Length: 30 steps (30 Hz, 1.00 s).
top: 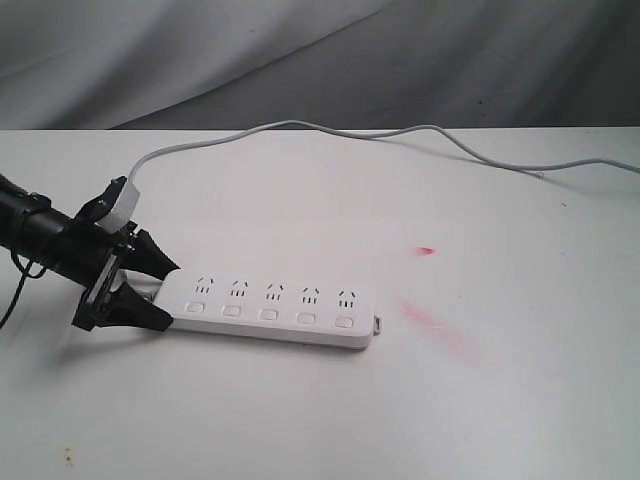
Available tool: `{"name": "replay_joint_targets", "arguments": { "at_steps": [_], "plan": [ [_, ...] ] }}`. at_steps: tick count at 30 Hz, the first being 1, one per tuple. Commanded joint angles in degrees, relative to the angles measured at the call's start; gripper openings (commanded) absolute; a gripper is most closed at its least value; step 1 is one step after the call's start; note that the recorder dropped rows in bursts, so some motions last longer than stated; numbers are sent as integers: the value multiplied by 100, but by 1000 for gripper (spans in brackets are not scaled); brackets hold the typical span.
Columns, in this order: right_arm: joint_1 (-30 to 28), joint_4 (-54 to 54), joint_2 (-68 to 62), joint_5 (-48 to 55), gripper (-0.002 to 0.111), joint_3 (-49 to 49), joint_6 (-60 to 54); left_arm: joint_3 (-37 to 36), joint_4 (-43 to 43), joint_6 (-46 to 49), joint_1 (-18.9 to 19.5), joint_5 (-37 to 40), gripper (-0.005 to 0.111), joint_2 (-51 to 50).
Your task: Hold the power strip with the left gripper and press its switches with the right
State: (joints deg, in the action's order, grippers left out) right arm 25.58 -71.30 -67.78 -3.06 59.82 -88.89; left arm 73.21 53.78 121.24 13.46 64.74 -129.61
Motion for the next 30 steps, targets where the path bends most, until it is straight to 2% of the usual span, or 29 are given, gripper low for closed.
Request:
{"name": "replay_joint_targets", "arguments": {
  "at_steps": [1, 15, 18, 30],
  "plan": [
    [-41, -94, 607, -433, 0, -472, -81, -119, -636, -124, -36, -309, 63, -164],
    [-41, -1101, 2377, -1259, 0, -2472, -69, -119, -636, -124, -36, -309, 63, -164],
    [-41, -1452, 2564, -1532, 0, -2529, -69, -119, -636, -124, -36, -309, 63, -164],
    [-41, -1475, 2634, -1680, 0, -2529, -57, -119, -636, -124, -36, -309, 63, -164]
  ]
}}
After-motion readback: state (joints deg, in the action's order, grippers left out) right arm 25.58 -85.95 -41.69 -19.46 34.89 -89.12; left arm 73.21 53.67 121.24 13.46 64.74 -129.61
